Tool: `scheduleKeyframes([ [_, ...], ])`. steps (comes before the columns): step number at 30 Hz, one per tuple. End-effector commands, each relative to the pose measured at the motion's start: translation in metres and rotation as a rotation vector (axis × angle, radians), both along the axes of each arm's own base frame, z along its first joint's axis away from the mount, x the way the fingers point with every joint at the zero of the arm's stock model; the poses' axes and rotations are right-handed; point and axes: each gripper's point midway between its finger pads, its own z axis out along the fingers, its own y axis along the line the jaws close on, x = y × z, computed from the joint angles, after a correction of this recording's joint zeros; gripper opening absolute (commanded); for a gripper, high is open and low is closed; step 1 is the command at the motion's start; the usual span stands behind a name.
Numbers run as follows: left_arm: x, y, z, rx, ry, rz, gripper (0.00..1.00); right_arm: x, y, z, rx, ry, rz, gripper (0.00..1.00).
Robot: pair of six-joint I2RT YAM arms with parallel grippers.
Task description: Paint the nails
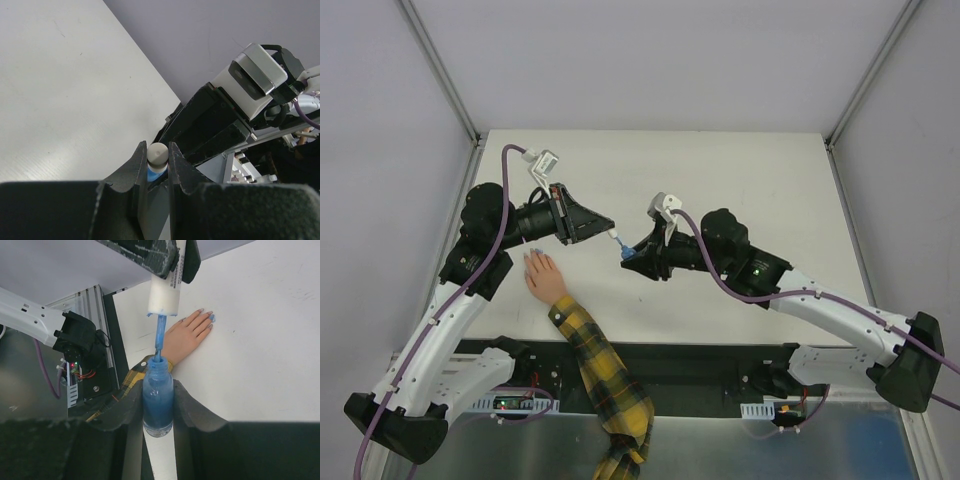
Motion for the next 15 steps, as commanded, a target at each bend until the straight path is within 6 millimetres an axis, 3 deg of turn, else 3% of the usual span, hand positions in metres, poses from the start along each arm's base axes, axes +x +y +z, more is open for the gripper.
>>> scheduleKeyframes([
  [1, -0.0089, -0.0042, 0.0104, -0.024, -0.05, -0.05, 0.0, 0.0064, 0.0086, 0.0459, 0.104, -0.087, -0.005, 0.0],
  [15, -0.0126, -0.0047, 0.0047, -0.013, -0.06, -0.073, 0.0, 0.0108, 0.0178, 0.0534, 0.114, -0.077, -0.001, 0.0],
])
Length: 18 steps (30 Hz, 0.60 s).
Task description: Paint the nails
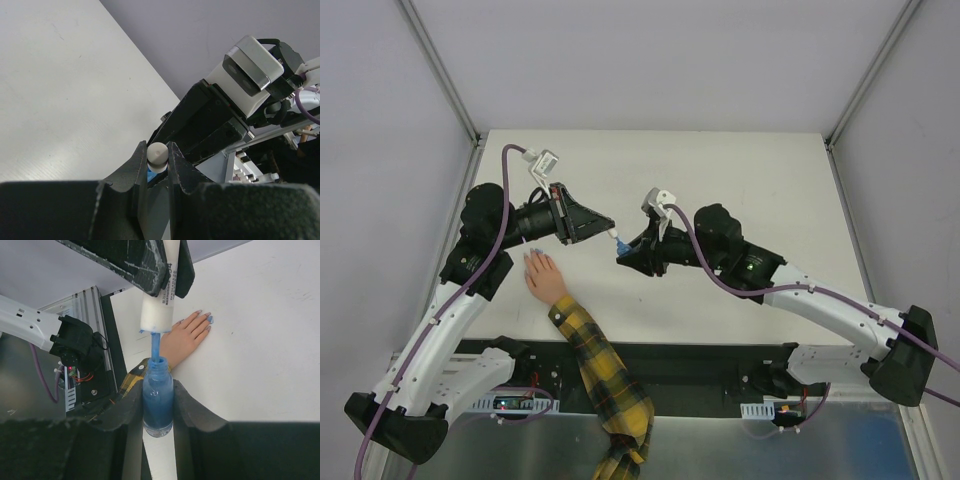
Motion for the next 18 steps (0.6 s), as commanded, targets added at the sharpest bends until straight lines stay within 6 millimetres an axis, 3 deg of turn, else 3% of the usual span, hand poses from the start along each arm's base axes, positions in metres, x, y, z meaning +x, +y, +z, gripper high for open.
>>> scheduleKeyframes([
  [1, -0.011, -0.003, 0.004, -0.008, -0.047, -0.056, 0.0, 0.003, 0.01, 0.052, 0.124, -0.083, 0.014, 0.0],
  [18, -0.004, -0.001, -0.004, 0.004, -0.044, -0.011, 0.0, -0.003, 0.001, 0.061, 0.154, -0.1, 0.006, 0.01],
])
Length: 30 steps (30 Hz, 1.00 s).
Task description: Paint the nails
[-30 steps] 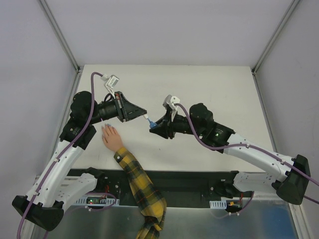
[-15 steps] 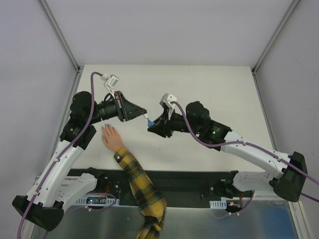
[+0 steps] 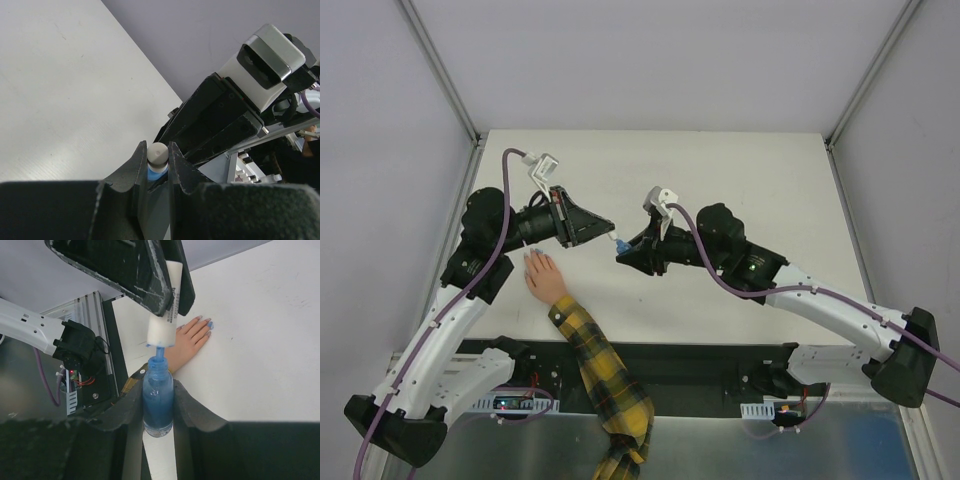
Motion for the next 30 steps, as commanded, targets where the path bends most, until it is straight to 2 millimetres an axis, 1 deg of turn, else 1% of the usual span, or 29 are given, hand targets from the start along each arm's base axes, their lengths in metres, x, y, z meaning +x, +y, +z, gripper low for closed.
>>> scheduleKeyframes([
  [1, -0.006, -0.003, 0.002, 0.001, -0.034, -0.033, 0.0, -0.003, 0.0, 0.056, 0.143, -0.096, 0.006, 0.0],
  [7, -0.007, -0.002, 0.003, 0.005, -0.042, -0.035, 0.0, -0.003, 0.002, 0.055, 0.14, -0.095, 0.011, 0.01],
  [11, -0.011, -0.006, 0.0, 0.012, -0.036, -0.08, 0.0, 0.003, 0.004, 0.06, 0.144, -0.1, -0.012, 0.0],
  [16, -0.01, -0.005, -0.008, 0.02, -0.024, -0.075, 0.0, 0.01, 0.007, 0.072, 0.163, -0.099, -0.037, 0.0],
  [17, -0.01, -0.005, -0.009, 0.021, -0.027, -0.075, 0.0, 0.012, 0.009, 0.071, 0.161, -0.095, -0.045, 0.0],
  [21, -0.009, -0.004, -0.01, 0.028, -0.041, -0.066, 0.0, 0.022, 0.016, 0.08, 0.169, -0.074, -0.079, 0.01],
  [22, -0.008, -0.004, -0.009, 0.029, -0.046, -0.062, 0.0, 0.026, 0.02, 0.083, 0.172, -0.065, -0.085, 0.0],
  [25, -0.006, -0.004, -0.01, 0.034, -0.054, -0.05, 0.0, 0.027, 0.025, 0.09, 0.181, -0.065, -0.08, 0.0],
  [27, -0.005, -0.004, -0.013, 0.04, -0.058, -0.052, 0.0, 0.028, 0.026, 0.098, 0.196, -0.073, -0.082, 0.01],
  [30, -0.005, -0.004, -0.022, 0.057, -0.058, -0.067, 0.0, 0.027, 0.021, 0.112, 0.24, -0.096, -0.093, 0.01],
])
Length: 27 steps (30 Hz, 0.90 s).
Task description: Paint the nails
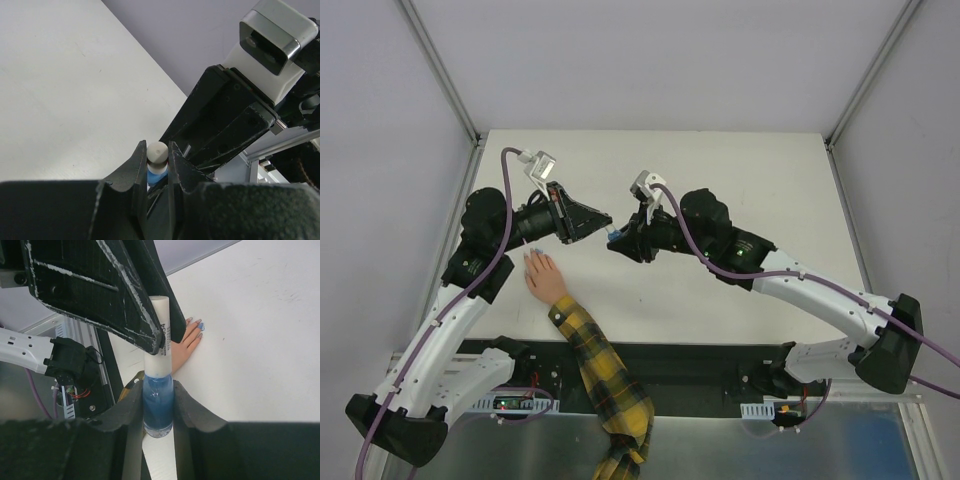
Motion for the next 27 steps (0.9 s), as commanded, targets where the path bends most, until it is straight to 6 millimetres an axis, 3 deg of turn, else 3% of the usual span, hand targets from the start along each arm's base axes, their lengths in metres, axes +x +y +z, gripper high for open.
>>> scheduleKeyframes([
  [1, -0.018, -0.007, -0.023, 0.038, 0.019, -0.111, 0.0, 0.003, 0.003, 0.103, 0.273, -0.16, -0.019, 0.01],
  [4, -0.02, -0.01, -0.028, 0.032, 0.012, -0.148, 0.0, -0.006, -0.002, 0.117, 0.315, -0.208, 0.019, 0.0],
  [15, -0.049, -0.015, -0.017, -0.028, -0.076, -0.319, 0.0, -0.021, -0.009, 0.155, 0.445, -0.246, 0.065, 0.0],
  [18, -0.054, -0.017, -0.014, -0.032, -0.101, -0.367, 0.0, -0.037, -0.006, 0.156, 0.449, -0.227, 0.165, 0.01],
  [22, -0.079, -0.015, -0.002, -0.071, -0.189, -0.511, 0.0, -0.09, -0.012, 0.166, 0.526, -0.15, 0.506, 0.0],
  [23, -0.083, -0.014, 0.002, -0.075, -0.217, -0.52, 0.0, -0.1, -0.016, 0.176, 0.58, -0.121, 0.558, 0.0],
  [27, -0.099, -0.013, 0.014, -0.088, -0.321, -0.558, 0.0, -0.113, -0.023, 0.195, 0.662, -0.084, 0.634, 0.01],
])
